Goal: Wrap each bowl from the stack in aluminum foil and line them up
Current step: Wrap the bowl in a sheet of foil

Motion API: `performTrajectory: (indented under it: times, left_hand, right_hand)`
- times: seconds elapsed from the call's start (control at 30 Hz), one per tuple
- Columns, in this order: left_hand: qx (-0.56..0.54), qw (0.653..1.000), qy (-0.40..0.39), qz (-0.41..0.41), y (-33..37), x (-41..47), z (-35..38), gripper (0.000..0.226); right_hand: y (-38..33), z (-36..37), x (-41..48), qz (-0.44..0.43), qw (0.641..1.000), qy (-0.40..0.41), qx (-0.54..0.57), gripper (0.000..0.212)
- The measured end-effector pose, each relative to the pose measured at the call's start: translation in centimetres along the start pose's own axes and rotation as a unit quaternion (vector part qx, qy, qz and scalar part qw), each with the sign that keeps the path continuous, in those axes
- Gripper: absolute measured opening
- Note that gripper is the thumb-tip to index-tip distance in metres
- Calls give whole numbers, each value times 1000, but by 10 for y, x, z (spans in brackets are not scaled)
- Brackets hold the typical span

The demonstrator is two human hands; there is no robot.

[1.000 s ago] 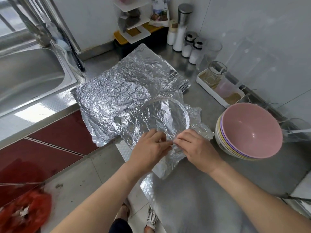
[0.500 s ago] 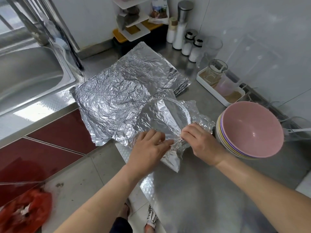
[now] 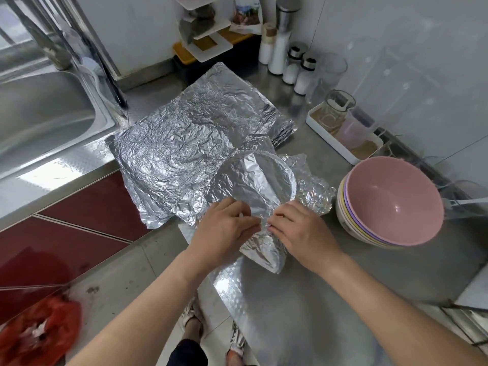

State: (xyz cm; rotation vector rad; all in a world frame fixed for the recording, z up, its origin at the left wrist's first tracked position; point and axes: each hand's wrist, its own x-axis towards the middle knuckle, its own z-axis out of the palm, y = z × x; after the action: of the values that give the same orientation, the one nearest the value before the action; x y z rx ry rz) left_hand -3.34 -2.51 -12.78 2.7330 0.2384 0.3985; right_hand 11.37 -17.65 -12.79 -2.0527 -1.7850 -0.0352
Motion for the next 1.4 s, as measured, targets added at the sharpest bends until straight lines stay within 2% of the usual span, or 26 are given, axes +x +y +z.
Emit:
performTrajectory:
  times: [0.13,0.23,0.53,0.73,0.83,0.9,1.0,1.17,1.3,1.4]
  left_hand:
    - [5,999,-10,30,-4,5,-1,29]
    - [13,999,0,44,0,8,-1,29]
    - [-55,998,6,-29,-3,7,-4,29]
    - [-68,998,6,-6,-2,-1,0,31]
    - [-57,998,18,8,-3,0,0,31]
    - [-44,998,26,26,-2,2,1,31]
    - [-19,997,30,64,-2,5,3,31]
    - [43,989,53,134,-5,6,10,23]
    - [63,981,65,169,-7,7,16,18]
    - [70,979,66,180,-7,8,18,19]
  right_hand:
    - [-2,5,2,-46,998,11,-48,9]
    - [1,3,6,-61,996,16,-67,17]
    - [28,-13,4,-95,994,-14,-52,30]
    - [37,-16,10,-23,999,-29,2,30]
    - [25,-21,12,65,995,13,74,19]
    - [15,-20,9,78,991,-6,111,8]
    - [9,-13,4,39,994,-55,87,10]
    - [7,-10,5,-42,999,-32,-10,10]
    - [9,-6,10,-69,997,-9,-41,15]
    - [11,-5,11,-105,993,-9,-59,11]
